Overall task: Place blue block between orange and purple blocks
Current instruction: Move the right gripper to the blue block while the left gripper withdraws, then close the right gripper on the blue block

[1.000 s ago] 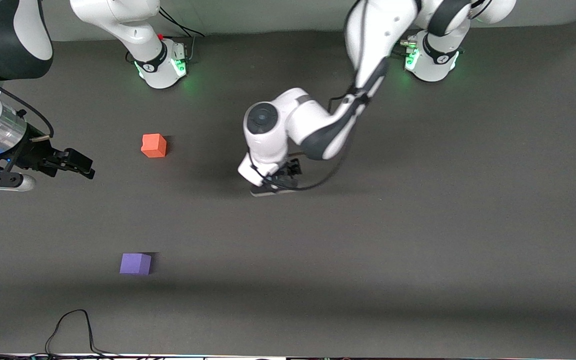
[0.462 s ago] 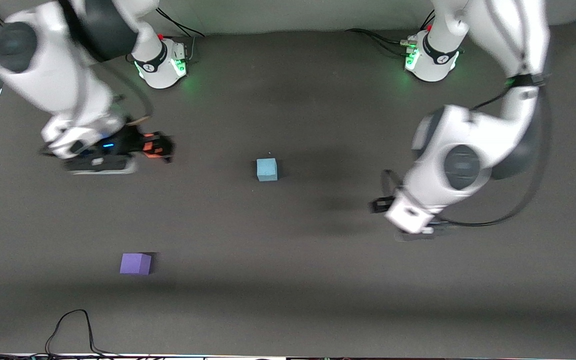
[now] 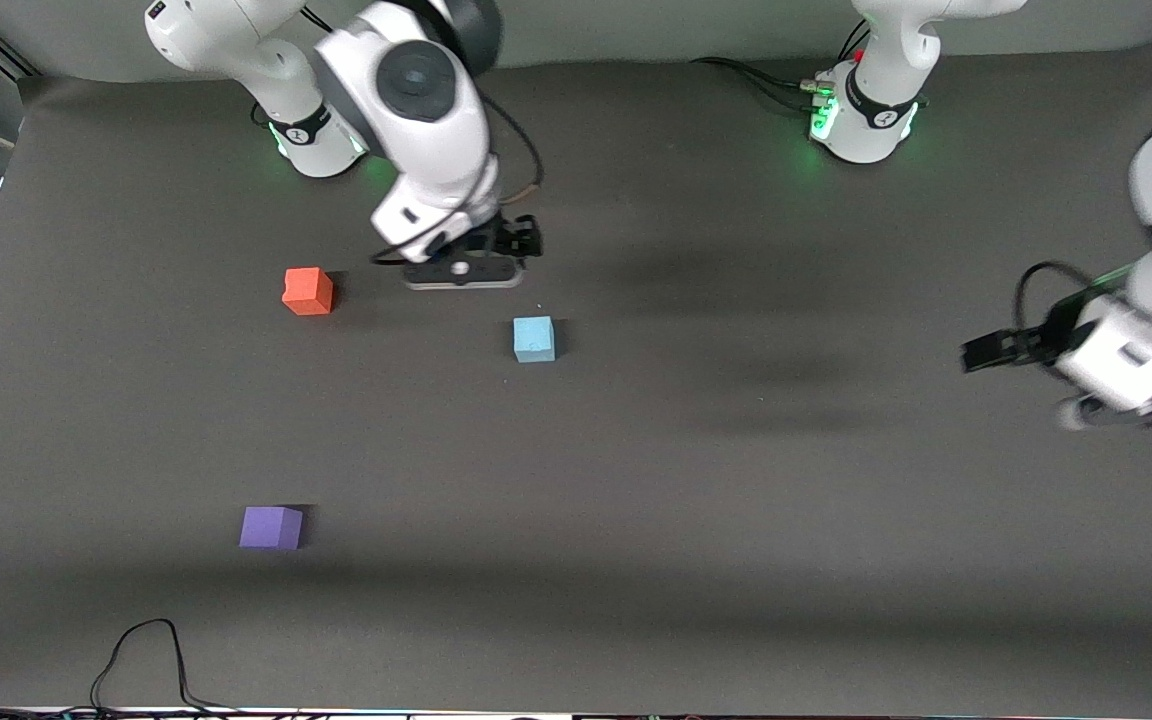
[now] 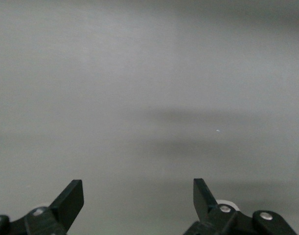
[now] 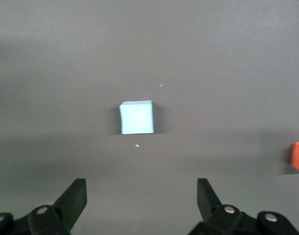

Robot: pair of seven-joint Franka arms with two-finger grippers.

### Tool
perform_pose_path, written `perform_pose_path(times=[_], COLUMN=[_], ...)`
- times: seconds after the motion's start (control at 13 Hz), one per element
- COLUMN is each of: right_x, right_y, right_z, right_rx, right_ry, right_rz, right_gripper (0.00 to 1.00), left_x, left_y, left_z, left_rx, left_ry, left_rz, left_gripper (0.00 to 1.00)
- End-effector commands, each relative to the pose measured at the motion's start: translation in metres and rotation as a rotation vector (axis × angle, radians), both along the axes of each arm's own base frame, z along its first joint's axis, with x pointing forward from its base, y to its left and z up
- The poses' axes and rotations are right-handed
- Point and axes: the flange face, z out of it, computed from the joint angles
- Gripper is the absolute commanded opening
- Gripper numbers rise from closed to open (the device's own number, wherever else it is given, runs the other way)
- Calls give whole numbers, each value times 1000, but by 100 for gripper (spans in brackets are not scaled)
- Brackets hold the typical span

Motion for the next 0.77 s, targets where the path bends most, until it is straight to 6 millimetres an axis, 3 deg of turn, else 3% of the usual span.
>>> perform_pose_path(times=[0.0, 0.31, 0.46, 0.69], right_x=[7, 19, 21, 15], right_y=[7, 7, 10, 18], right_z=[-53, -158, -193, -226], right_rx=[-15, -4, 1, 11], right_ry=[-12, -34, -42, -55], right_rz=[-35, -46, -53, -39], right_gripper=[100, 100, 100, 100], left_x=[-29, -52, -60, -68], left_y=[-6, -7, -8, -9], left_z=[26, 59, 70, 84], left_rx=[27, 24, 24, 25], left_ry=[-3, -10, -21, -40], left_rz=[-63, -131, -135, -141], left_gripper=[100, 100, 100, 100])
